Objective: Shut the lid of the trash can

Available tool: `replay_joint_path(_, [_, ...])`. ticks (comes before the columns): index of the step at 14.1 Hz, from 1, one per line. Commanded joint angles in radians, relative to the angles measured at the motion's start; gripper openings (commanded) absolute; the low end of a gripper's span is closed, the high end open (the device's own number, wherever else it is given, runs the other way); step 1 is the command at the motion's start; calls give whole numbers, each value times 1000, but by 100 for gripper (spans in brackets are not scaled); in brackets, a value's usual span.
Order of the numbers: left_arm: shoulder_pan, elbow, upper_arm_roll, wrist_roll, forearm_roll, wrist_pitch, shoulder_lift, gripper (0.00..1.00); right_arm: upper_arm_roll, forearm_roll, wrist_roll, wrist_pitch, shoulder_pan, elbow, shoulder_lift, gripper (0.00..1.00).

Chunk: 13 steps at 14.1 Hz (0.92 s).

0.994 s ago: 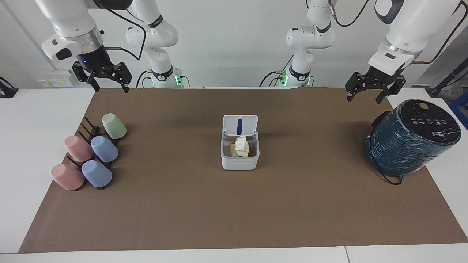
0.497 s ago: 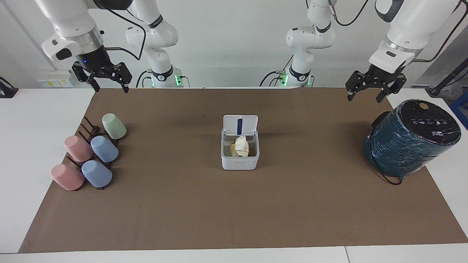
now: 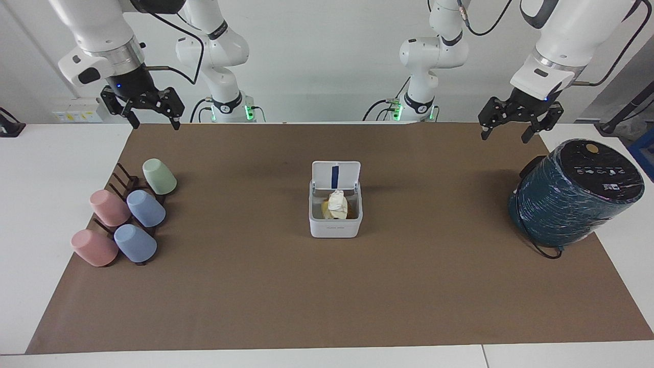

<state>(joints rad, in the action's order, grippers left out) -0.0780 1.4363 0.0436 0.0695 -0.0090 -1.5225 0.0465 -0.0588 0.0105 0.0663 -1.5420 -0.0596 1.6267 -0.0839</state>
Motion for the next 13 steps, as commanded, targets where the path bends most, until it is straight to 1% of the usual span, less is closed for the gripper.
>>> replay_joint_path(1, [-20, -1, -1, -34, -11, 2, -16, 100, 8, -4, -8, 6, 9, 16, -20, 100])
replay_joint_path(4, [-84, 33, 4, -149, -25, -19, -33, 100, 8, -3, -8, 6, 9, 16, -20, 100])
replay_joint_path(6, [-141, 94, 4, -248, -48, -60, -62, 100, 8, -4, -8, 6, 9, 16, -20, 100])
replay_joint_path(8, [-199, 185, 5, -362, -63, -132, -103, 100, 8, -4, -8, 6, 9, 16, -20, 100])
replay_joint_path(10, [-236, 246, 5, -451, -101, -191, -120, 79, 8, -4, -8, 6, 9, 16, -20, 100])
replay_joint_path(12, [-290, 269, 4, -541, -101, -234, -117, 65, 8, -4, -8, 6, 9, 16, -20, 100])
replay_joint_path(13, [-316, 288, 5, -584, -101, -257, -117, 55, 8, -4, -8, 6, 9, 16, -20, 100])
